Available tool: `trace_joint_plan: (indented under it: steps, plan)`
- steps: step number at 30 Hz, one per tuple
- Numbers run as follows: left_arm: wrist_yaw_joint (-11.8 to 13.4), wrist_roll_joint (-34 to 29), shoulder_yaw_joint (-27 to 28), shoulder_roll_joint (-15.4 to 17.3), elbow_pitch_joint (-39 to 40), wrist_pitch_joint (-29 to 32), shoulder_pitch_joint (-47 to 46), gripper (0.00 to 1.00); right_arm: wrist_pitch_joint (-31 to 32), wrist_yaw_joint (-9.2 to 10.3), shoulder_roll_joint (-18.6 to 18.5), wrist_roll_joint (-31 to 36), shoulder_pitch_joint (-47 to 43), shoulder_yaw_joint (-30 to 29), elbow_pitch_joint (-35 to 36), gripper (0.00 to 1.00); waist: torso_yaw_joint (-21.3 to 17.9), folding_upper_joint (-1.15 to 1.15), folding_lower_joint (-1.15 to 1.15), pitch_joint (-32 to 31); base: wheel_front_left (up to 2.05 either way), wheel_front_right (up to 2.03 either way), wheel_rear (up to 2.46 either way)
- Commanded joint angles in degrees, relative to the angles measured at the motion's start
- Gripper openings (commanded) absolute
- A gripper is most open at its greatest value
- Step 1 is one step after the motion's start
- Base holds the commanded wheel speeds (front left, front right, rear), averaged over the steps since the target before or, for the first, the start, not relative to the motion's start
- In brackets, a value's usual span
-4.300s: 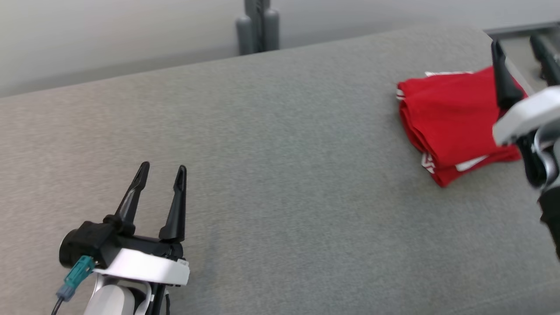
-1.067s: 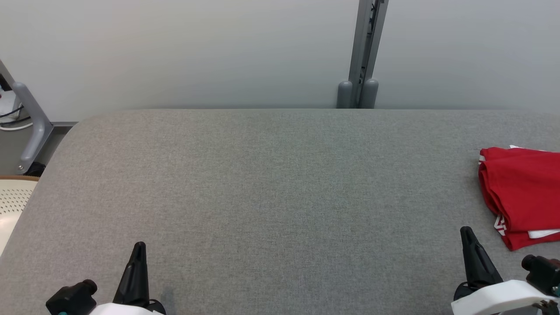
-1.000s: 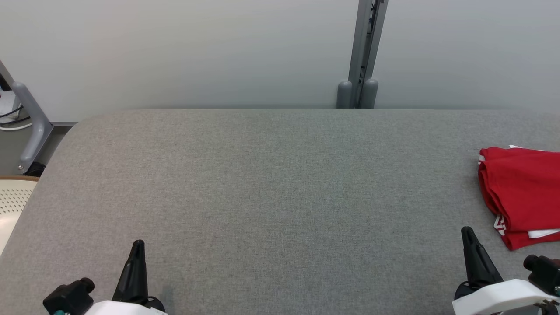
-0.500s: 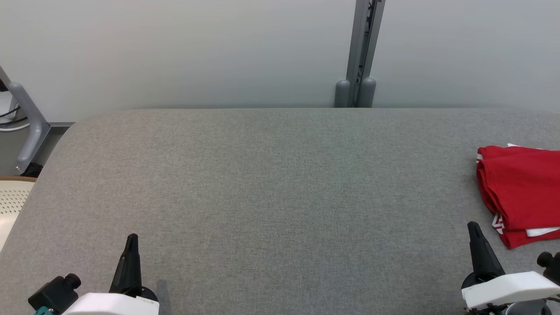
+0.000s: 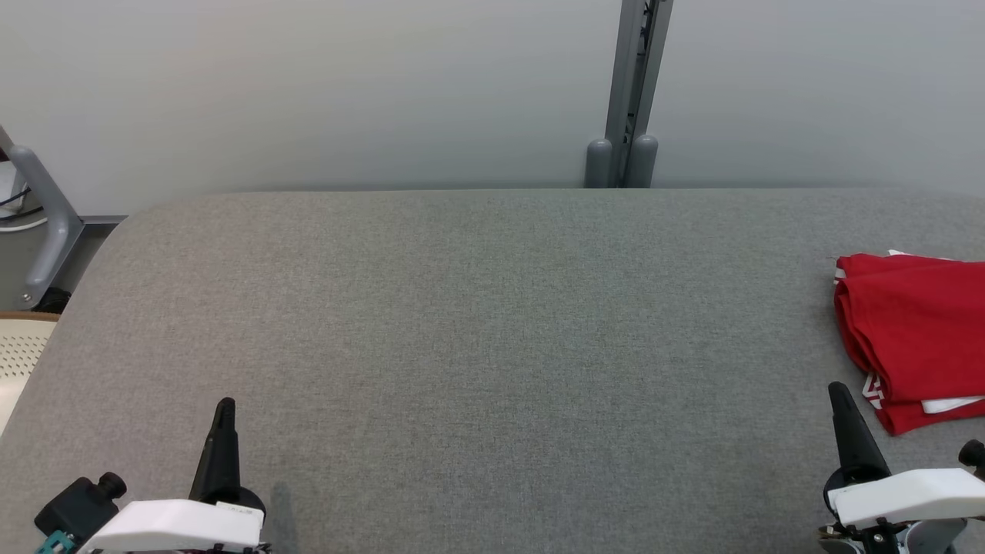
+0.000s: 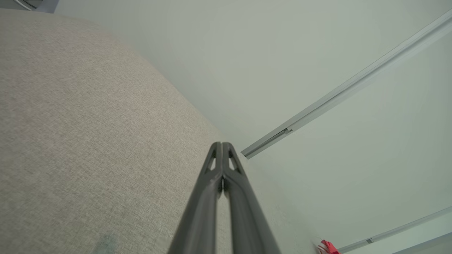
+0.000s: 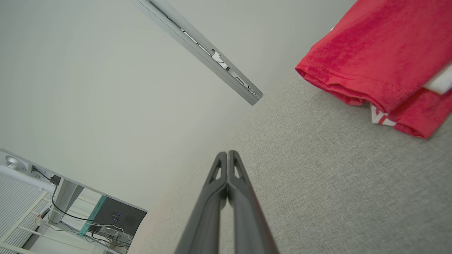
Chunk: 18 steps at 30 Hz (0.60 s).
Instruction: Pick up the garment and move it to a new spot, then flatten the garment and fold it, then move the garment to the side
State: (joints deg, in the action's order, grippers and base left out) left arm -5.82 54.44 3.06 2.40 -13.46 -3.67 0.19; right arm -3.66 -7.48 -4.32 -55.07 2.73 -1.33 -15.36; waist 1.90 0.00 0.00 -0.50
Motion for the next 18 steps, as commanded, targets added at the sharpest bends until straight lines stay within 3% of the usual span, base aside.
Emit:
trace_joint_plan:
  steps: [1,18]
  plan:
    - [-0.4,1.5,0.5,0.4,0.6,0.2,-1.9,0.00,0.3,-0.01,-0.3,-1.4,1.3,-0.4,0.9,0.00,0.0,0.00,0.00,0.0,0.00,0.00,0.00]
    - [-0.8,11.8,1.4,0.5,0.3,3.1,-3.4,0.00,3.3,-0.01,0.2,-11.7,2.1,-1.8,1.1,0.00,-0.4,0.00,0.00,0.2,0.00,0.00,0.00]
